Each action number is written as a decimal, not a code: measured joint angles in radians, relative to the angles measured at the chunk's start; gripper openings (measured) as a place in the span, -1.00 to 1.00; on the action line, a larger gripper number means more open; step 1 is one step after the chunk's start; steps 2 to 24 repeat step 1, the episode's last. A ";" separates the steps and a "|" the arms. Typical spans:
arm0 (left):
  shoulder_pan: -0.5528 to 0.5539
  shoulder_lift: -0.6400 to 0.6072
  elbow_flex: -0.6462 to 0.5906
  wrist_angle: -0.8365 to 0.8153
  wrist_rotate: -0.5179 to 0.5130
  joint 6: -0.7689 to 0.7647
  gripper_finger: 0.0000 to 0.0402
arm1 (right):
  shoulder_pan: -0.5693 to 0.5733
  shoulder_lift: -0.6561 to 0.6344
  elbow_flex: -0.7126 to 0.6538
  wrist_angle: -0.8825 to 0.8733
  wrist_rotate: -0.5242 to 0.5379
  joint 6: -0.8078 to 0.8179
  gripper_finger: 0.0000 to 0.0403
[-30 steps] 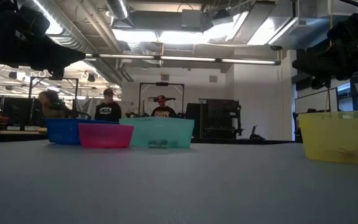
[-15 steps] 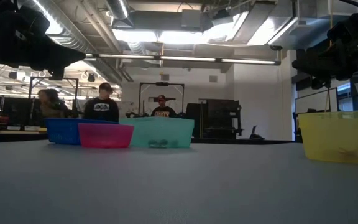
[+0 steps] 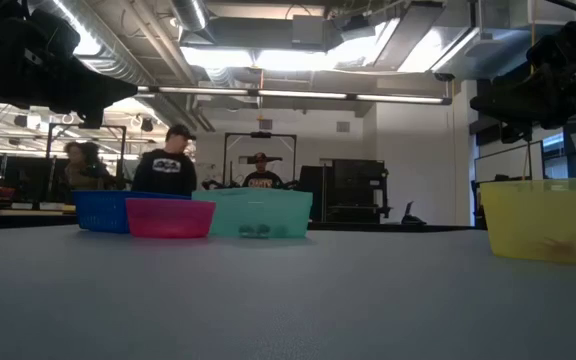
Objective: Sort Halloween decoration
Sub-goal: Return to Home Position
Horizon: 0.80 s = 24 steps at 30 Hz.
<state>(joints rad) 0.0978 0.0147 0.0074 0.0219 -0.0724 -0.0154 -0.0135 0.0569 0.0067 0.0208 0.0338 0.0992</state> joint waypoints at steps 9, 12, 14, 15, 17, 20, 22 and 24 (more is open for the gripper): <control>0.000 0.000 0.000 0.000 0.000 0.000 -1.00 | 0.000 0.000 0.000 0.000 0.000 0.000 -0.97; 0.000 0.000 0.000 0.000 0.000 0.000 -1.00 | 0.000 0.000 0.000 0.000 0.000 0.000 -0.97; 0.000 0.000 0.000 0.000 0.000 0.000 -1.00 | 0.000 0.000 0.000 0.000 0.000 0.000 -0.97; 0.000 0.000 0.000 0.000 0.000 0.000 -1.00 | 0.000 0.000 0.000 0.000 0.000 0.000 -0.97; 0.000 0.000 0.000 0.000 0.000 0.000 -1.00 | 0.000 0.000 0.000 0.000 0.000 0.000 -0.97; 0.000 0.000 0.000 0.000 0.000 0.000 -1.00 | 0.000 0.000 0.000 0.000 0.000 0.000 -0.97; 0.000 0.000 0.000 0.000 0.000 0.000 -1.00 | 0.000 0.000 0.000 0.000 0.000 0.000 -0.97; 0.000 0.000 0.000 0.000 0.000 0.000 -1.00 | 0.000 0.000 0.000 0.000 0.000 0.000 -0.97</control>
